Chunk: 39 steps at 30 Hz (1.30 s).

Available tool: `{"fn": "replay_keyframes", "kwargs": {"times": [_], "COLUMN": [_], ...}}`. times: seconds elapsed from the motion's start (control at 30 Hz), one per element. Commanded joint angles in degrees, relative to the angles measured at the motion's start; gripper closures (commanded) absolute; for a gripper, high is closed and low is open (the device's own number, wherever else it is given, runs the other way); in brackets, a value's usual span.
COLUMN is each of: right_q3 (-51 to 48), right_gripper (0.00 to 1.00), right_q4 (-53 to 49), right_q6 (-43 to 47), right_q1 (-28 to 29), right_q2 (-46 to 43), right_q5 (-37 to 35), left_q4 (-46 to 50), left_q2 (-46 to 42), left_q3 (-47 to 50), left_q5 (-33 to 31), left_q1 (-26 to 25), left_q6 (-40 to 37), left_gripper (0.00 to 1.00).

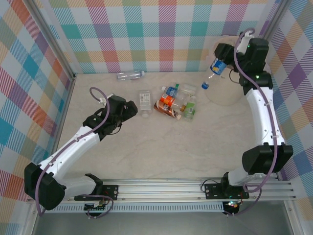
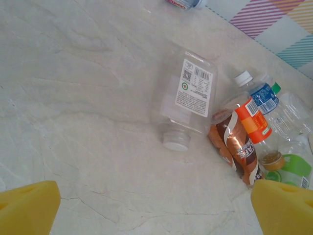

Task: Put the plastic bottles in the bin

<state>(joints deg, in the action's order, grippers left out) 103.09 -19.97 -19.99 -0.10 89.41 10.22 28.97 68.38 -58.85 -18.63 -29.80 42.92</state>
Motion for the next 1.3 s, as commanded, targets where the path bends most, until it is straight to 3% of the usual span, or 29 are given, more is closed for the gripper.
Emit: {"fn": "replay_keyframes", "kwargs": {"times": [0.0,0.3,0.57,1.03,1.27], "right_q3": [7.26,17.13,17.80,20.84,31.29], "right_gripper": [0.60,0.62,0.61,0.59,0.56], "right_q4": [-0.14,2.98,-2.20,-12.84,-20.17], "right_q6": [3.77,11.26,18.58,21.74,24.26], "right_q1": [-1.62,-4.04,-4.41,-5.18,-5.20], "right_q2": [2.02,7.56,12.89,20.95,29.93], "right_q5": [-3.30,-21.07,-28.81,-28.15,-28.76], "left_q4": [1.44,1.06,1.00,1.61,2.67], "left_q2": [-1.19,-0.55,0.64,3.43,5.11], "left_q3": [0.40,0.83,0.92,0.14,-1.15], "left_q5": [-1.65,-1.29,-0.11,1.06,0.81], "left_q1": [0.89,1.06,1.10,1.15,1.15], "left_q6": [0.99,1.05,1.77,2.92,2.79], "left_gripper": [0.00,0.00,0.00,0.00,0.00]}}
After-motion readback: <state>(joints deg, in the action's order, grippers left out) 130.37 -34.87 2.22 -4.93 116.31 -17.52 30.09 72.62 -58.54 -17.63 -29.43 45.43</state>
